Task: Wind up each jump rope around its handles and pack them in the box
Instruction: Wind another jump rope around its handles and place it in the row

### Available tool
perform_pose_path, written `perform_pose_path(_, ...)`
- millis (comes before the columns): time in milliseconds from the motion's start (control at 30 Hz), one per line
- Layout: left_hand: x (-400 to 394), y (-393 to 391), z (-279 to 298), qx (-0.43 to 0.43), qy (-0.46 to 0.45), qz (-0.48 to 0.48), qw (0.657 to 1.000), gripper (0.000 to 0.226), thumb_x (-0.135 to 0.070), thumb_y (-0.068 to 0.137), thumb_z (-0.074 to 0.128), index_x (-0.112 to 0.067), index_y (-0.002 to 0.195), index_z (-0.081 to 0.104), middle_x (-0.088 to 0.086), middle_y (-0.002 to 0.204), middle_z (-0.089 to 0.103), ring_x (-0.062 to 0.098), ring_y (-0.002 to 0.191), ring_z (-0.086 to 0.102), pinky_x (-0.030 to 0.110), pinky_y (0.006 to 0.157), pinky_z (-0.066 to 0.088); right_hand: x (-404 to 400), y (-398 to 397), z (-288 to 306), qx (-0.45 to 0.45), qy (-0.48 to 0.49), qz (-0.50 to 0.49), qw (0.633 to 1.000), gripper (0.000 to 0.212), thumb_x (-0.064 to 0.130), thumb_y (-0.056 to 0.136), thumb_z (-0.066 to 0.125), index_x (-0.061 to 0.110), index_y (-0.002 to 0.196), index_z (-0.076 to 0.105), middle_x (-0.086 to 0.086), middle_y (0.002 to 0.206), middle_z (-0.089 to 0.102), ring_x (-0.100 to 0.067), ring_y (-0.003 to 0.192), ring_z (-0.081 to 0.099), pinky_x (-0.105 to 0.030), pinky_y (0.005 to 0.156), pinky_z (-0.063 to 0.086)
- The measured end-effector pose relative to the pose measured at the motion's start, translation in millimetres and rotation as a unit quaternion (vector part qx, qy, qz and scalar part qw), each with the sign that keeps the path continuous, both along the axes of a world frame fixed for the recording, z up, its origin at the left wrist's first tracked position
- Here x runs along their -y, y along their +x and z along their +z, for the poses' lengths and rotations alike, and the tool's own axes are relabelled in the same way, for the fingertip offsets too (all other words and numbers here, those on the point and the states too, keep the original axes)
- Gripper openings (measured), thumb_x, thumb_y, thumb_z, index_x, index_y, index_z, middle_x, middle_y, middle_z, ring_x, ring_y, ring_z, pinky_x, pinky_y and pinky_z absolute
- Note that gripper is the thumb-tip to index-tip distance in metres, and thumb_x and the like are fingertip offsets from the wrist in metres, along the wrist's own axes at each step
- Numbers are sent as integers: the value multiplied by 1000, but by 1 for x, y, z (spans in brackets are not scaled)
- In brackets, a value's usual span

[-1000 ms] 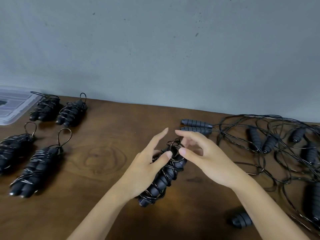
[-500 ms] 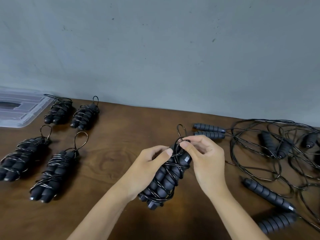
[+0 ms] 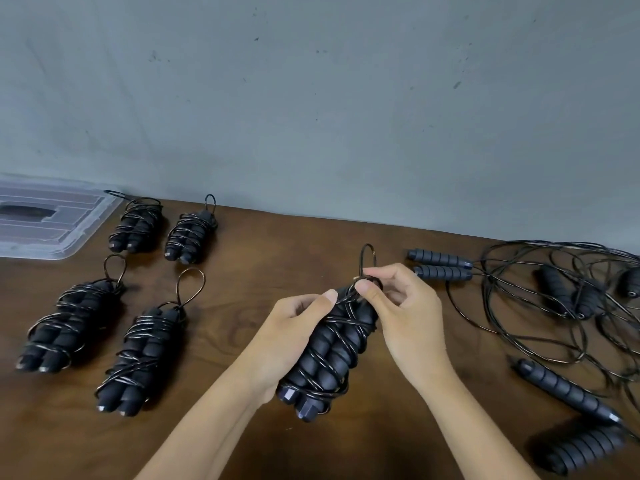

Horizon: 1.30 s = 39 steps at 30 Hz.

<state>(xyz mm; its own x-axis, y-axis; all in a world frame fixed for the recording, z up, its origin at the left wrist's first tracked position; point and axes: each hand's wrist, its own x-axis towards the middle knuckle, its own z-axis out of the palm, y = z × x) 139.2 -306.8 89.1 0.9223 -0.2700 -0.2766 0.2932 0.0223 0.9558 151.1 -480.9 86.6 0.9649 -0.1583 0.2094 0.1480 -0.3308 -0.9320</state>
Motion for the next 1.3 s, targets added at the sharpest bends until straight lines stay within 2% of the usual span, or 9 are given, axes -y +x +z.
perform_pose_path(100, -11, 0, -2, -11, -29, -5, 999, 39, -44, 105, 55, -17, 83, 72, 8, 83, 74, 21, 72, 70, 27, 65, 56, -17, 1, -1, 6, 1, -37, 999, 8, 21, 86, 79, 25, 89, 73, 10, 83, 74, -16, 80, 71, -37, 76, 59)
perform_pose_path(200, -28, 0, -9, -59, -101, -41, 992, 46, -52, 101, 55, -10, 106, 72, 10, 98, 74, 21, 80, 70, 30, 69, 57, -26, 2, 1, 15, 18, -57, 998, 8, 20, 84, 81, 24, 86, 74, 9, 81, 75, -13, 80, 72, -30, 76, 58)
perform_pose_path(367, -43, 3, -24, -151, -236, -122, 952, 56, -64, 101, 46, -29, 140, 66, 12, 145, 62, 32, 132, 61, 47, 110, 47, -35, 10, 1, -4, 104, -89, 991, 10, 18, 83, 82, 20, 90, 75, 7, 86, 77, -6, 85, 72, -18, 75, 53)
perform_pose_path(533, -52, 10, -27, -153, -252, -145, 945, 54, -59, 105, 44, -26, 144, 60, 19, 144, 61, 30, 101, 65, 45, 78, 59, -33, 20, 1, -113, 117, -9, 987, 16, 19, 86, 80, 12, 98, 72, -5, 91, 79, -23, 92, 75, -44, 90, 60)
perform_pose_path(767, -64, 21, -37, -104, -188, -148, 965, 43, -55, 105, 51, -29, 140, 53, 22, 139, 62, 33, 96, 62, 48, 76, 58, -25, 38, -11, -156, -72, 63, 983, 20, 39, 90, 75, 25, 100, 65, 9, 100, 78, -6, 99, 72, -43, 99, 55)
perform_pose_path(867, -69, 30, -38, -109, -161, -132, 972, 41, -51, 97, 59, -33, 134, 58, 25, 139, 60, 36, 94, 64, 51, 79, 58, -24, 43, -14, -156, -134, 124, 971, 18, 42, 100, 60, 36, 114, 51, 19, 122, 70, 4, 113, 62, -34, 108, 46)
perform_pose_path(1000, -72, 47, -34, -99, -112, -87, 985, 44, -31, 98, 52, -40, 141, 55, 22, 136, 62, 36, 96, 69, 57, 86, 60, -25, 51, -13, -151, -150, 123, 969, 50, 48, 102, 51, 41, 146, 29, 28, 128, 58, 3, 119, 51, -26, 103, 35)
perform_pose_path(1167, -70, 90, -39, 33, 71, -15, 997, 51, -20, 108, 49, -45, 151, 37, 6, 125, 66, 20, 98, 68, 45, 91, 59, -23, 61, -23, -142, -154, 103, 972, 58, 50, 100, 53, 42, 150, 26, 29, 126, 62, 3, 117, 59, -27, 103, 43)
perform_pose_path(1300, -75, 144, -61, 124, 257, 45, 957, 70, -33, 104, 57, -39, 162, 20, 10, 136, 53, 28, 112, 61, 40, 100, 51, -23, 65, -34, -145, -152, 113, 971, 54, 48, 101, 55, 39, 149, 32, 26, 119, 66, 4, 108, 65, -29, 102, 50)
